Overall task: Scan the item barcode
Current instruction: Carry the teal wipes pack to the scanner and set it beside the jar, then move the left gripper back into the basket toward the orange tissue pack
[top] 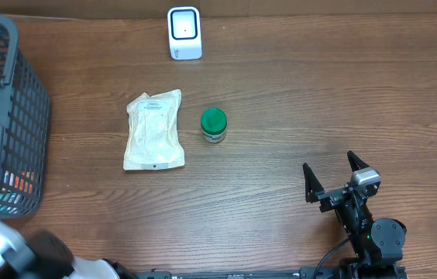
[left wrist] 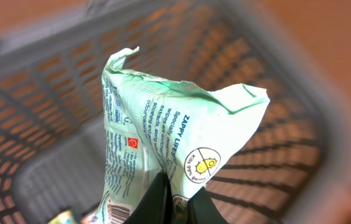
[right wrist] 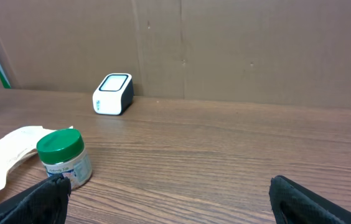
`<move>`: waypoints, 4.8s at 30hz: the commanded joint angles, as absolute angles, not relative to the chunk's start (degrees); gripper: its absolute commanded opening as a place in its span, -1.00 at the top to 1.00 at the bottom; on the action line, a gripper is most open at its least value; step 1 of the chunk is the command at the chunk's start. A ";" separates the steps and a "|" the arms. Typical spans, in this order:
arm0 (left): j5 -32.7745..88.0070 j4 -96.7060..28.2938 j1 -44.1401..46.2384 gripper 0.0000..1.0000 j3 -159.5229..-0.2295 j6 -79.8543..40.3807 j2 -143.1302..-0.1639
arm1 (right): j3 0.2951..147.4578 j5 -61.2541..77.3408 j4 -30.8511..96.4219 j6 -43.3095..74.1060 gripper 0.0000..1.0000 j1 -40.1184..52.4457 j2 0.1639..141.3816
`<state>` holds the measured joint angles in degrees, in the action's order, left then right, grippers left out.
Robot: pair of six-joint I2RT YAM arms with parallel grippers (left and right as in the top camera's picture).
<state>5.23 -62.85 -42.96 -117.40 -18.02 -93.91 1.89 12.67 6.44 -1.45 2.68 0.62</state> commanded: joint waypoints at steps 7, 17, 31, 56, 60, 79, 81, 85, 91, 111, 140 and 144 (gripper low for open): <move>13.56 -74.11 -28.49 0.91 -118.21 -16.32 -83.68 | 1.54 12.67 6.09 -1.10 -1.00 2.94 0.16; 9.89 -76.01 -7.05 0.92 -102.10 -14.79 -87.15 | 1.54 12.64 6.09 -1.13 -1.00 2.94 0.16; 4.03 -55.86 13.65 0.91 -88.23 -26.35 -100.53 | 1.54 12.64 6.09 -1.10 -1.00 2.94 0.16; 6.42 -60.10 22.15 -0.38 -98.45 -29.45 -113.19 | 1.54 12.64 6.09 -1.10 -1.00 2.94 0.16; 2.13 -69.45 19.99 -0.39 -111.55 -25.98 -110.28 | 1.54 12.67 6.07 -1.10 -1.00 2.94 0.16; -1.52 -86.80 -30.30 -0.59 -129.40 -21.15 -95.83 | 1.54 12.67 6.09 -1.10 -1.00 2.94 0.16; -1.50 -86.74 -34.79 -0.59 -128.22 -21.17 -96.55 | 1.54 12.67 6.09 -1.13 -1.00 2.94 0.16; -1.48 -84.71 -41.25 -0.57 -122.85 -21.52 -98.50 | 1.54 12.67 6.09 -1.10 -0.99 2.94 0.16; -1.43 -76.01 -44.60 -0.50 -110.59 -22.33 -100.07 | 1.54 12.67 6.09 -1.10 -1.00 2.94 0.16; -5.56 -48.01 -44.56 -0.24 -78.26 -22.55 -103.09 | 1.54 12.67 6.09 -1.10 -1.00 2.94 0.16; -4.86 -59.92 -44.56 0.92 -90.74 -22.70 -112.62 | 1.54 12.67 6.09 -1.10 -1.00 2.94 0.16; -4.45 -66.35 -44.56 0.91 -102.19 -22.72 -110.45 | 1.54 12.64 6.09 -1.10 -1.00 2.94 0.16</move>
<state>-5.37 -64.01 -44.73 -92.23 -22.33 -113.06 1.89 12.67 6.46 -1.45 2.68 0.62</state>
